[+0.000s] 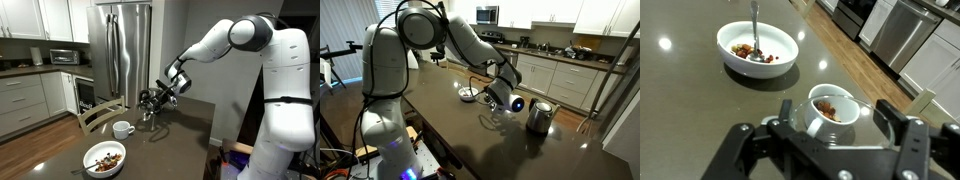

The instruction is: Pick up the glass cup and pour some of it's content into the bowl

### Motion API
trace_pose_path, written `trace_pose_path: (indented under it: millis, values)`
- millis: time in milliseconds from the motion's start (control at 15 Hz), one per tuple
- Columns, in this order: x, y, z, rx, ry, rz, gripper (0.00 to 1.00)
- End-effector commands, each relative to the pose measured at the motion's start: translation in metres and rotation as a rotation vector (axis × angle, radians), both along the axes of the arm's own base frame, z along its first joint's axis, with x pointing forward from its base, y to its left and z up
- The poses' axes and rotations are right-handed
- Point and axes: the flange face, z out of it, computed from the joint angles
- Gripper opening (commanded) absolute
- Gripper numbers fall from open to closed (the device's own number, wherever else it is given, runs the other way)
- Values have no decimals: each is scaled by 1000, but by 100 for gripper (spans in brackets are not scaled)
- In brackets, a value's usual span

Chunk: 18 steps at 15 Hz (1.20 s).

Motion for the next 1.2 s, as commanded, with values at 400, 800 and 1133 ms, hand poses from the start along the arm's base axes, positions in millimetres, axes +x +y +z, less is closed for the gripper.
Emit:
trace_pose_path:
  millis: [400,800,1133]
  values:
    - [-5,-16,-25,122,47,-38,59]
    - [-15,-28,-49,274,102,-102,59]
    - [-21,-34,-70,297,123,-151,59]
